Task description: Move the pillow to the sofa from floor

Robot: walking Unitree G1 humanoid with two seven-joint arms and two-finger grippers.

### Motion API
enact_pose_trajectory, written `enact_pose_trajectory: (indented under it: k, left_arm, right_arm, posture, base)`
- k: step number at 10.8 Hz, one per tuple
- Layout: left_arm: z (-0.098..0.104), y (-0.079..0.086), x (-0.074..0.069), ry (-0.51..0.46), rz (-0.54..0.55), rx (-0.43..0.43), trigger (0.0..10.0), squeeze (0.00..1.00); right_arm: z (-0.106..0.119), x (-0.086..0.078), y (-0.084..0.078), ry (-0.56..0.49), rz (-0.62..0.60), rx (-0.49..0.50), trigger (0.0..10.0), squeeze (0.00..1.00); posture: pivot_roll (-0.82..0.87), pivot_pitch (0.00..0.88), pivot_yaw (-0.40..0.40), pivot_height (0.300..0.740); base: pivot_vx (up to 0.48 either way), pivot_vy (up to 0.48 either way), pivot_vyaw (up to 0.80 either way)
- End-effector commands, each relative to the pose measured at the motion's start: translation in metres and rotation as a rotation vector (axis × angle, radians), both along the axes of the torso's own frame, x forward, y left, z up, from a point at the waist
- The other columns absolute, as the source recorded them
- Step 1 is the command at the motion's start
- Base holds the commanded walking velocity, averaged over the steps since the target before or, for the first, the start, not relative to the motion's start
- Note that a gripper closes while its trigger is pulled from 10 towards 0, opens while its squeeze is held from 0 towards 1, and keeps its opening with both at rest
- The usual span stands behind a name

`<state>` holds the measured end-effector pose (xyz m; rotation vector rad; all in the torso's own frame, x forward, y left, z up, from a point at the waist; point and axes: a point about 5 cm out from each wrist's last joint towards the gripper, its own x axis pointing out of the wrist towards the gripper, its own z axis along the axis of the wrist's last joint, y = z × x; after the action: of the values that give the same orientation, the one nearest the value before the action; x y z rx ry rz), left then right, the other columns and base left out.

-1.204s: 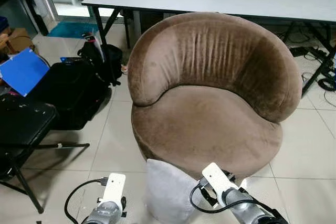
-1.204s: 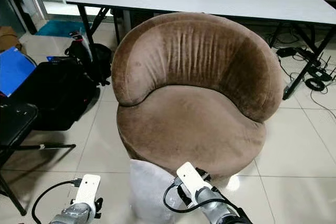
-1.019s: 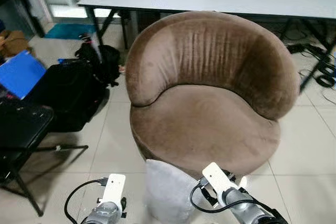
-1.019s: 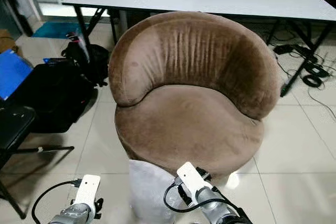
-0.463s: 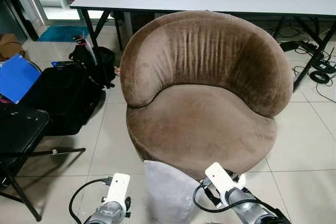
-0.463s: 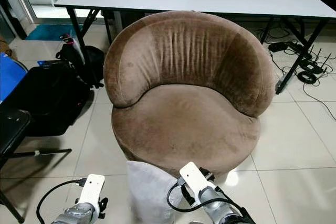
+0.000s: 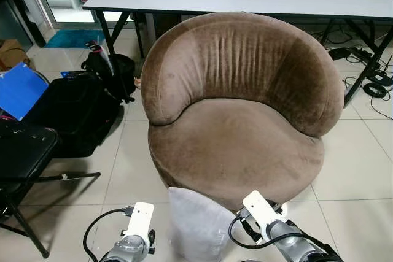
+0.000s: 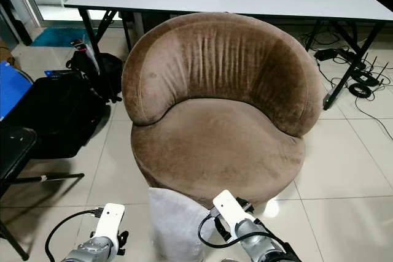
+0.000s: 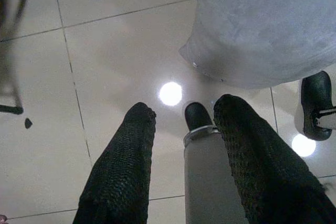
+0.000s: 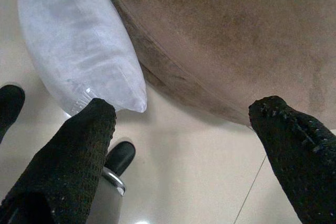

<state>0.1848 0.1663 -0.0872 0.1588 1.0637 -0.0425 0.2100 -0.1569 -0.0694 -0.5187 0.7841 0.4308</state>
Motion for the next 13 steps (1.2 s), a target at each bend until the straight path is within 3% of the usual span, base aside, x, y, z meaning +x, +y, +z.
enact_pose_trajectory:
  k: [1,4,7,10,13]
  left_arm:
    - [0.0003,-0.0017,0.001,0.004,-0.012,0.006,10.0,0.0]
    - [0.0002,-0.0022,0.0008,0.003,-0.012,0.004,10.0,0.0]
    - [-0.0002,-0.0027,0.0,0.005,-0.01,0.003,10.0,0.0]
    - [-0.0004,-0.0033,-0.0002,0.006,-0.005,-0.002,10.0,0.0]
    - [-0.0002,-0.0034,0.0002,0.006,-0.001,-0.004,10.0,0.0]
  right_arm:
    - [0.0021,0.0036,-0.0034,-0.009,-0.017,-0.004,10.0,0.0]
    - [0.002,0.0035,-0.0043,-0.009,-0.016,-0.013,10.0,0.0]
    - [0.0018,0.0031,-0.005,-0.011,-0.011,-0.021,10.0,0.0]
    - [0.0026,0.004,-0.0052,-0.024,0.008,-0.036,10.0,0.0]
    - [0.0027,0.0045,-0.0055,-0.021,0.014,-0.047,10.0,0.0]
  posture:
    - [-0.1,0.0,0.028,0.695]
    - [-0.11,0.0,0.028,0.645]
    - [-0.11,0.0,0.026,0.636]
    - [-0.11,0.0,0.023,0.597]
    - [-0.11,0.0,0.021,0.597]
  base:
    - [0.0,0.0,0.0]
    - [0.0,0.0,0.0]
    - [0.0,0.0,0.0]
    - [0.0,0.0,0.0]
    - [0.0,0.0,0.0]
